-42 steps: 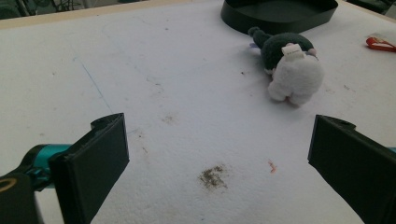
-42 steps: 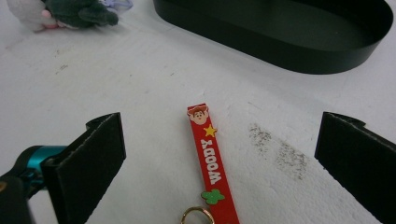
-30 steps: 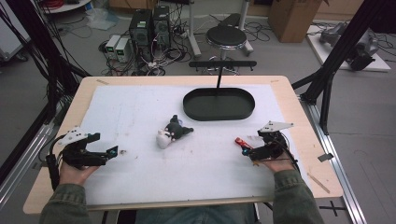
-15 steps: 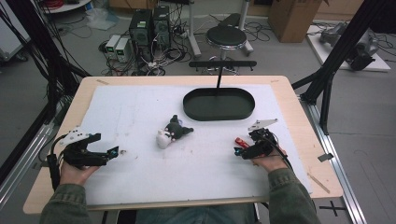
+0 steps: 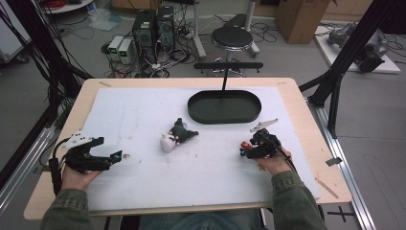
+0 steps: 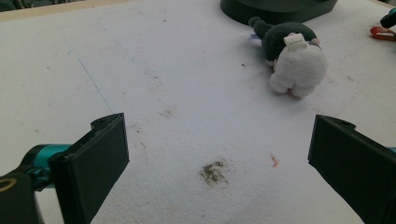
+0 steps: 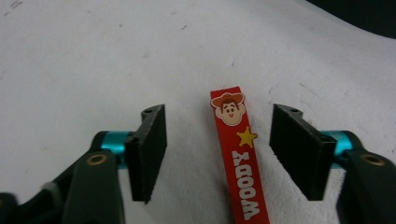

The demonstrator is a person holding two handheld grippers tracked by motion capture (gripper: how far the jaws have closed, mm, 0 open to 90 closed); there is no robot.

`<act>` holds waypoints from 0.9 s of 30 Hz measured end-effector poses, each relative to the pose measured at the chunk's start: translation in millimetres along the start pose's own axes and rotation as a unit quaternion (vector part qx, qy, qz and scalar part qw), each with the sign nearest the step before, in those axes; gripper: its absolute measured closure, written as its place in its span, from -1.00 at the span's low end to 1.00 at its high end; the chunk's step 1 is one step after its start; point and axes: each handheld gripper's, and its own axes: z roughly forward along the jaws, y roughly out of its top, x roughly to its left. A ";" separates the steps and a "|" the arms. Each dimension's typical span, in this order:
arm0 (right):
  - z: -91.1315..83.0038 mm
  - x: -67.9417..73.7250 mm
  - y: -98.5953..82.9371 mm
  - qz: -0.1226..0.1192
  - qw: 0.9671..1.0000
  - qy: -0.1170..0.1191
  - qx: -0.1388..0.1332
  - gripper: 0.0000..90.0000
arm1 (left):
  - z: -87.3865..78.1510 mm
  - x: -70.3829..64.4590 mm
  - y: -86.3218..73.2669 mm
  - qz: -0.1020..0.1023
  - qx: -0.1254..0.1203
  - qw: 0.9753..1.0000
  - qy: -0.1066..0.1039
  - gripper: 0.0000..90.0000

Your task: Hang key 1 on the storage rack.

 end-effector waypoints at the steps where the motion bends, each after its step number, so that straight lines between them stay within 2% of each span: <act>1: 0.0 0.0 0.0 0.000 1.000 0.000 0.000 -0.09 | 0.1 0.0 0.0 0.000 0.000 1.000 0.000 -0.88; 2: 0.8 -1.5 0.5 0.002 1.000 -0.010 0.003 0.02 | 0.3 0.0 0.0 0.001 0.000 1.000 -0.001 -0.88; 5: 4.5 -1.8 0.7 0.003 1.000 -0.020 0.015 0.16 | 0.7 -0.1 -0.1 0.001 0.002 1.000 -0.001 -0.88; 8: 4.1 -1.0 2.6 -0.002 1.000 -0.015 0.016 0.49 | 0.7 0.0 -0.1 0.001 0.002 1.000 -0.001 -0.88; 9: 4.5 0.0 3.0 -0.013 1.000 -0.020 0.014 0.54 | 0.7 -0.1 0.0 0.001 0.001 1.000 -0.001 -0.88; 10: 4.1 1.0 3.4 -0.012 1.000 -0.018 0.016 0.61 | 0.6 -0.3 0.0 0.001 0.001 1.000 -0.001 -0.88; 16: -0.1 2.4 3.0 -0.004 1.000 -0.021 0.009 0.63 | 1.4 -2.7 0.8 0.005 0.001 1.000 -0.006 -0.88; 21: -15.8 1.5 3.8 0.016 0.999 -0.020 -0.026 0.65 | 0.5 -3.9 0.9 0.002 -0.003 1.000 -0.006 -0.88; 22: -15.8 1.5 3.8 0.016 0.999 -0.020 -0.026 0.65 | 0.5 -3.9 0.9 0.002 -0.003 1.000 -0.006 -0.88; 23: -21.0 1.0 4.1 0.020 0.999 -0.021 -0.040 0.65 | -0.2 -3.9 1.1 0.004 -0.003 1.000 -0.008 -0.88; 24: -34.1 -0.4 4.5 0.034 0.997 -0.021 -0.071 0.66 | -0.4 -3.9 1.1 0.004 -0.003 1.000 -0.007 -0.88; 25: -34.1 -0.4 4.5 0.034 0.997 -0.021 -0.071 0.66 | -0.4 -3.7 1.2 0.004 -0.003 1.000 -0.006 -0.88; 26: -44.8 -3.5 4.9 0.056 0.993 -0.012 -0.104 0.67 | 0.0 -3.9 1.1 0.003 -0.004 1.000 -0.006 -0.88; 27: -48.1 -5.0 5.2 0.063 0.991 -0.008 -0.116 0.67 | 0.1 -3.7 1.1 0.002 -0.004 1.000 -0.006 -0.88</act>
